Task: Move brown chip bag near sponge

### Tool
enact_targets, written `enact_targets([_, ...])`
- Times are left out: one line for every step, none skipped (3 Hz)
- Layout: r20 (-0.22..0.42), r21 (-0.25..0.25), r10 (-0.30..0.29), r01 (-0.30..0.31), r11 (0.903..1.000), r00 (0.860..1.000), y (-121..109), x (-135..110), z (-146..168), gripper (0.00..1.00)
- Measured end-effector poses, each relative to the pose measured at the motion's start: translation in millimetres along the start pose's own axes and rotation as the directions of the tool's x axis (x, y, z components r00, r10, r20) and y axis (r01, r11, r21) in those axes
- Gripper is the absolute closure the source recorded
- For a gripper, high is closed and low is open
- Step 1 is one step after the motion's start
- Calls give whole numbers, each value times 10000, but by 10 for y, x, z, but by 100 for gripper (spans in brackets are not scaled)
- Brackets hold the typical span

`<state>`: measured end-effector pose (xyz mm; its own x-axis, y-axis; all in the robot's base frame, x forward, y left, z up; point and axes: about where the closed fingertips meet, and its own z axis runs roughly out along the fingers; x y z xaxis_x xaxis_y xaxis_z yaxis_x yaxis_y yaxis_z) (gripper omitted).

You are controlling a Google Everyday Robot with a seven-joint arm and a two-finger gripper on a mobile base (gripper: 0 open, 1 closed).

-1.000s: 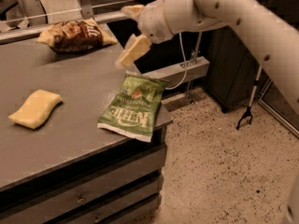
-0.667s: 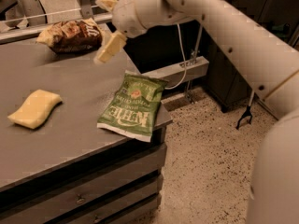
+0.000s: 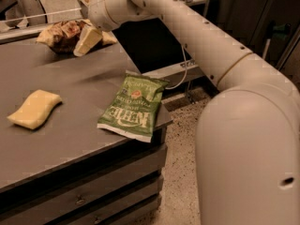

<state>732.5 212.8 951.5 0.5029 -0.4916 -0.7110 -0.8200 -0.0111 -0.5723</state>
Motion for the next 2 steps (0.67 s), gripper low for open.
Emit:
enact_targets([450,456,1065,-1085,9930,9933,-184,243,206,0])
enact_targets([565,699,1831,-1869,9799,9815,-324,505,357,0])
